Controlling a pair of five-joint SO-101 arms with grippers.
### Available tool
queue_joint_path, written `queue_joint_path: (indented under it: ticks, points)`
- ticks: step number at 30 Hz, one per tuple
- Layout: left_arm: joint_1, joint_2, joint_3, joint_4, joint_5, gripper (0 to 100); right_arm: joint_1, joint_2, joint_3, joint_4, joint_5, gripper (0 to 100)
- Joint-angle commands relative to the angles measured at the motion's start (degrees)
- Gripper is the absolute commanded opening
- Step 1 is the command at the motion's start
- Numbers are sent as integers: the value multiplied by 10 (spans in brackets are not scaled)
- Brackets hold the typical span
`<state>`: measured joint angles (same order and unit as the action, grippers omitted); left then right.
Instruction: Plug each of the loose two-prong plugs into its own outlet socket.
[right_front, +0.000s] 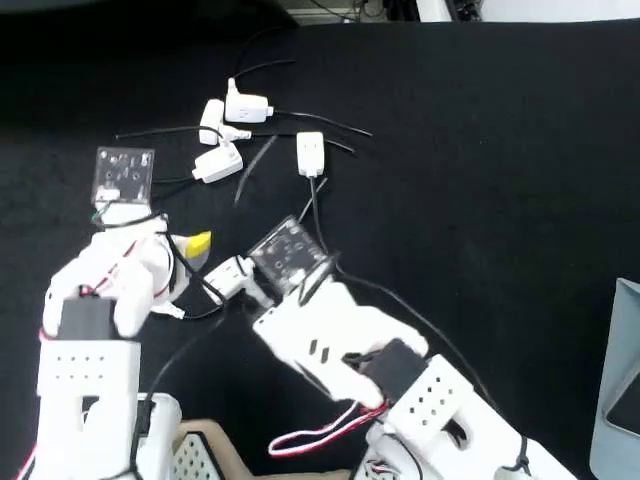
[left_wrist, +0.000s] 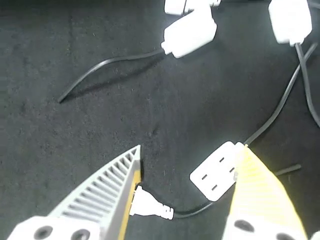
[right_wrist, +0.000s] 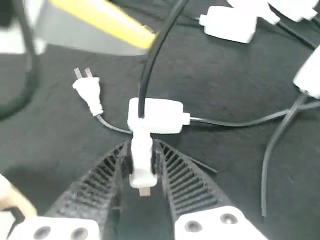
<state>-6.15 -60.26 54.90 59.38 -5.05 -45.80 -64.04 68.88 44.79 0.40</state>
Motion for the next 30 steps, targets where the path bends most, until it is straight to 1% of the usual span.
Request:
queue_joint_path:
  ticks: [1,5,7,11,14,18,23,27,30]
  points:
    - [0,-95,21,-9,7,296,-23,-4,-33,-45,14,11]
    - [43,-175,31,43,4,297,-23,36,-45,-62,11,11]
    - [66,-207,29,71,-12,297,-21,70,-58,-69,11,11]
    - [83,-250,30,101,-22,297,-21,121,-92,-70,10,11]
    - [84,-253,32,112,-24,297,-21,137,-110,-70,-10,11]
    - [86,-258,29,125,-48,297,-21,148,-119,-70,-10,11]
    - [131,-258,35,125,-51,297,-18,167,-132,-70,-12,11]
    - [112,-258,32,124,-51,297,7,182,-138,-84,-13,11]
    - [81,-258,30,120,-51,297,13,193,-137,-100,-13,11]
